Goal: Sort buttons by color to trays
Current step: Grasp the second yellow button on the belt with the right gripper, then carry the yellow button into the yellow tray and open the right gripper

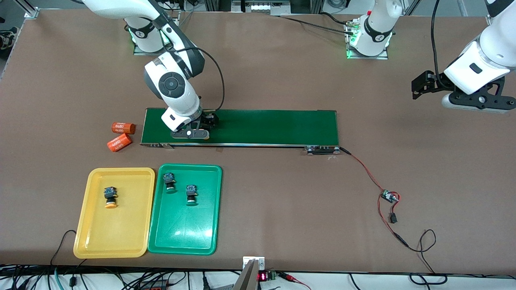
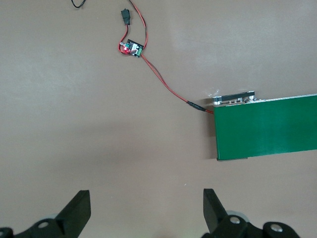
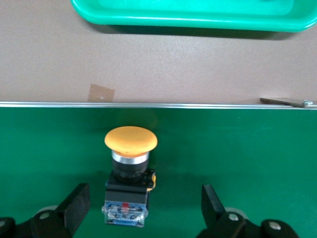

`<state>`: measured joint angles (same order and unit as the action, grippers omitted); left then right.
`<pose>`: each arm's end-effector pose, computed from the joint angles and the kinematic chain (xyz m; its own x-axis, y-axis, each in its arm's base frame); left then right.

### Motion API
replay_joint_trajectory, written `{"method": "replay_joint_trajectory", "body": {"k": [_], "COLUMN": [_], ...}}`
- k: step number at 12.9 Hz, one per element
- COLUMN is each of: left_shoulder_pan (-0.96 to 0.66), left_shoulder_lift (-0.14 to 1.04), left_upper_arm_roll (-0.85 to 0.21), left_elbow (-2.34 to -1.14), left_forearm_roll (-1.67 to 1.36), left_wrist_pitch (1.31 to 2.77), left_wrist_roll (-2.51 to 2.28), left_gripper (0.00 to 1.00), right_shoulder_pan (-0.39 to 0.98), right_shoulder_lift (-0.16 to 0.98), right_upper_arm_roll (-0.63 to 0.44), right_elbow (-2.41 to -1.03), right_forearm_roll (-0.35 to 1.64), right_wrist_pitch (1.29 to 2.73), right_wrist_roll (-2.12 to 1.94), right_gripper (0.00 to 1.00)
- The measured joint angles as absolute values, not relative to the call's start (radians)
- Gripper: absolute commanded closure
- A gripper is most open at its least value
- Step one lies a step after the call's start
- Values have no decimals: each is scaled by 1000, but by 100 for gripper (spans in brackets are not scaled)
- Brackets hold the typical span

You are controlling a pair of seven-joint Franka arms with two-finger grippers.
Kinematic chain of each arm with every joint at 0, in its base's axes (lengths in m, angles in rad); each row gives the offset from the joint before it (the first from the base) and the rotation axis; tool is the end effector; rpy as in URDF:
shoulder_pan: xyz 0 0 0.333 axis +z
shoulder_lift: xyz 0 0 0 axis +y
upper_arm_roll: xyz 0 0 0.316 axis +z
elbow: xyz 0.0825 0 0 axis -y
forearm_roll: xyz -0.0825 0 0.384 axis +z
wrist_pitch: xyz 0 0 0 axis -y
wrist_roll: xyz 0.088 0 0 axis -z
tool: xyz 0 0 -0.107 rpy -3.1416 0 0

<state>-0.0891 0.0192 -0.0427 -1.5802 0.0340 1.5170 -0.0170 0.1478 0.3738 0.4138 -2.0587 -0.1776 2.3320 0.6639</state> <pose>0.5494 -0.0688 0.6050 0.9903 -0.1124 -0.0817 -0.1155 -0.9927 -0.0345 0.4984 0.3049 0.2615 0.9980 0.0034 -0.0638 0.0044 -0.9999 0.0158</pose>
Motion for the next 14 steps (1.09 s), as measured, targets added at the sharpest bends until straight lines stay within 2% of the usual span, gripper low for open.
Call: {"method": "replay_joint_trajectory", "body": {"k": [5,6,7,11,14], "left_shoulder_pan": [-89,-89,-88,-87,-87], "left_shoulder_lift": [19,19,19,19,19], "left_upper_arm_roll": [-42,-42,-42,-42,-42], "left_elbow": [-1580,-1580,-1580,-1579,-1579], "left_forearm_roll": [39,44,45,46,46], "left_wrist_pitch": [1517,1517,1517,1516,1515], "left_wrist_roll": [-19,-20,-20,-23,-24], "left_gripper": [0,0,0,0,0], "right_shoulder_pan": [148,147,147,137,103], "right_shoulder_lift": [387,388,388,379,361], "right_upper_arm_roll": [412,411,409,402,392], "right_elbow": [-2101,-2102,-2102,-2075,-1986], "right_forearm_roll": [-218,-219,-219,-220,-220], "right_wrist_pitch": [2389,2389,2389,2395,2352], "right_wrist_roll": [662,662,662,651,583], "right_gripper": [77,87,93,93,93]}}
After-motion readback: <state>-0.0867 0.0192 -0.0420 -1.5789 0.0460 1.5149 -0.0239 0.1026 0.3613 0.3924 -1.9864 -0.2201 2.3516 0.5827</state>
